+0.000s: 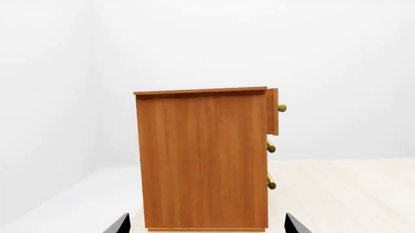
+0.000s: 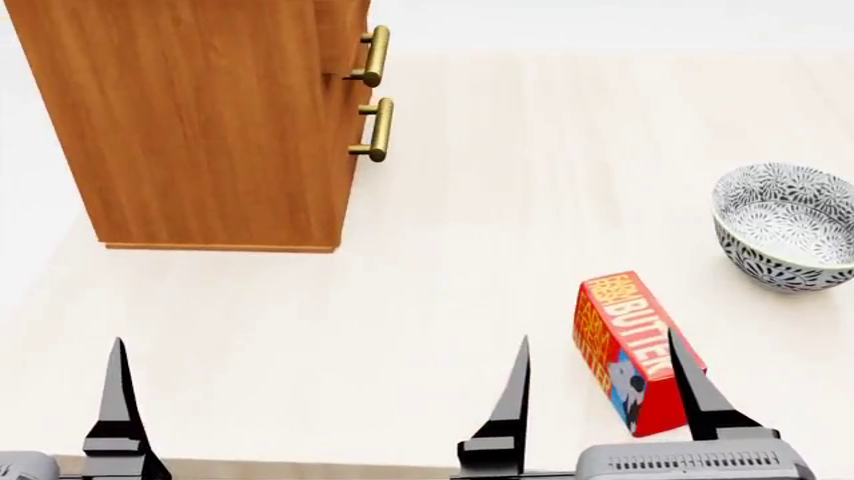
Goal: Close the top drawer of the cabinet and put the bowl on top of it.
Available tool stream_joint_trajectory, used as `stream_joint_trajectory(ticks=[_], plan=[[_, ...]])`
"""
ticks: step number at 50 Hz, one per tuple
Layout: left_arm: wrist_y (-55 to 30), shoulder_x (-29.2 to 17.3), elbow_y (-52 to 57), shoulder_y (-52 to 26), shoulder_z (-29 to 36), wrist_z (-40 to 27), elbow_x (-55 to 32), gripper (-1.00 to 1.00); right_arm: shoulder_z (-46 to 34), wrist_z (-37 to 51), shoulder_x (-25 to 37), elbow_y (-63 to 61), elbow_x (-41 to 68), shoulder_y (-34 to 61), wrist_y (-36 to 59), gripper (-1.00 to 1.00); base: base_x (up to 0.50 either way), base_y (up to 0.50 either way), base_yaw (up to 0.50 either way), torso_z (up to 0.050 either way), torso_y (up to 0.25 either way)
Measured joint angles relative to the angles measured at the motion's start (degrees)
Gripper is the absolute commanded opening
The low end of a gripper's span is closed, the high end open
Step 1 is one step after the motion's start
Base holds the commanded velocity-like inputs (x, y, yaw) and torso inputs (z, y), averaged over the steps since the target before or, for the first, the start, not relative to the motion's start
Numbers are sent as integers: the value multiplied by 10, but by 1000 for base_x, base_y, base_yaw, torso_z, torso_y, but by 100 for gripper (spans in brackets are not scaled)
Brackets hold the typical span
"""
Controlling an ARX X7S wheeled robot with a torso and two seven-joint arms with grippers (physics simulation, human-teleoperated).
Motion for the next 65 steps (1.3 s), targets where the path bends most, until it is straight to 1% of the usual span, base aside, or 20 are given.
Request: stream_joint_trajectory(ticks=[9,21,32,45,65], plan=[[1,-3,1,1,2,-4,-3,100,0,3,3,-1,5,-1,0,100,44,0,0,0,0],[3,-9,4,4,4,-9,-7,100,0,0,11,-3,20,-4,-7,100,451,0,0,0,0],[23,-12,-8,10,9,-12,-6,100,-4,3,17,-1,24,-6,-12,100,460,0,0,0,0],[17,-17,-1,9,13,-19,-10,100,-17,19,24,-2,7,-4,-5,100,46,0,0,0,0],[7,-29,14,8,18,-32,-22,100,-31,21,34,-9,8,-3,-2,100,493,0,0,0,1]])
